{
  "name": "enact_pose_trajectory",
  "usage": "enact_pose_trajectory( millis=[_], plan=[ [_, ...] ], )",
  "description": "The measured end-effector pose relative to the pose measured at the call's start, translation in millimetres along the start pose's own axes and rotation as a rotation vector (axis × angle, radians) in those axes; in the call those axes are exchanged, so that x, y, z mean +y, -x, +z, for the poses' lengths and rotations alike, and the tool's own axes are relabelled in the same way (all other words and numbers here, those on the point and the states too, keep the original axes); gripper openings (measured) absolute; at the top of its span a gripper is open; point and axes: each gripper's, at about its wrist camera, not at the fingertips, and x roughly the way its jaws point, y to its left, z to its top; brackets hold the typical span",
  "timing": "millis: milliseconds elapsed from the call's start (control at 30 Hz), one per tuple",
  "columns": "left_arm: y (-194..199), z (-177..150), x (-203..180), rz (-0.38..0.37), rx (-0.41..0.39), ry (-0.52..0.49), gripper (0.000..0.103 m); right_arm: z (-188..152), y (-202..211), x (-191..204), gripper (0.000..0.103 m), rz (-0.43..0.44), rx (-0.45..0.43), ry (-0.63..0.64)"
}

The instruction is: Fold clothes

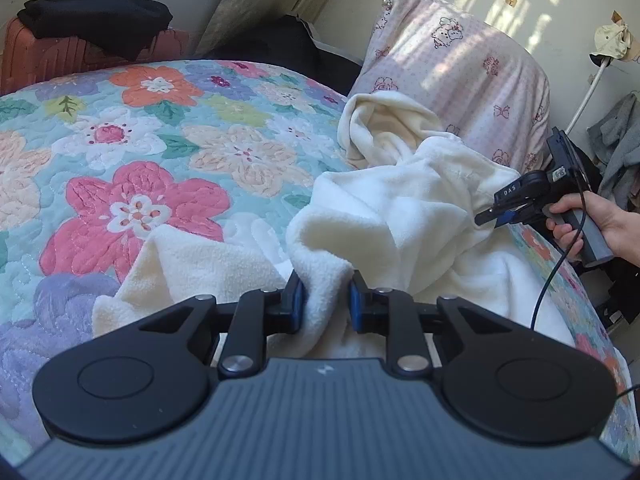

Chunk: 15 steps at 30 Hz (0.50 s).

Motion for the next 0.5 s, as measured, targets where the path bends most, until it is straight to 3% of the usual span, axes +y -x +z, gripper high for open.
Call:
enact_pose_trajectory(
  millis=[133, 267, 333, 433, 500],
  plan=[
    [0.0, 0.0, 4.5, -0.002, 0.003, 0.022, 0.018, -8.8, 21.4, 36.2, 0.031, -0.144, -0.107, 0.243],
    [3.7, 2.5, 6.9, -0.003, -0.019, 0.033, 0.018, -15.2, 60.4, 57.4, 0.041, -0.146, -0.281, 0.399],
    [2.3, 2.8, 8.2, -0.007, -0.015, 0.037, 0.018, -11.3, 78.7, 63.6, 0.051, -0.085, -0.347, 0.435],
    [-2.2, 0.2, 9.9, -0.003, -0.007, 0.039, 0.018, 11.4, 87.2, 71.8, 0.07, 0.045, -0.342, 0.475],
    [-5.3, -2.3, 12.0, 0.004, 0.001, 0.044, 0.018, 23.5, 82.5, 83.5, 0.08, 0.071, -0.358, 0.505]
  ],
)
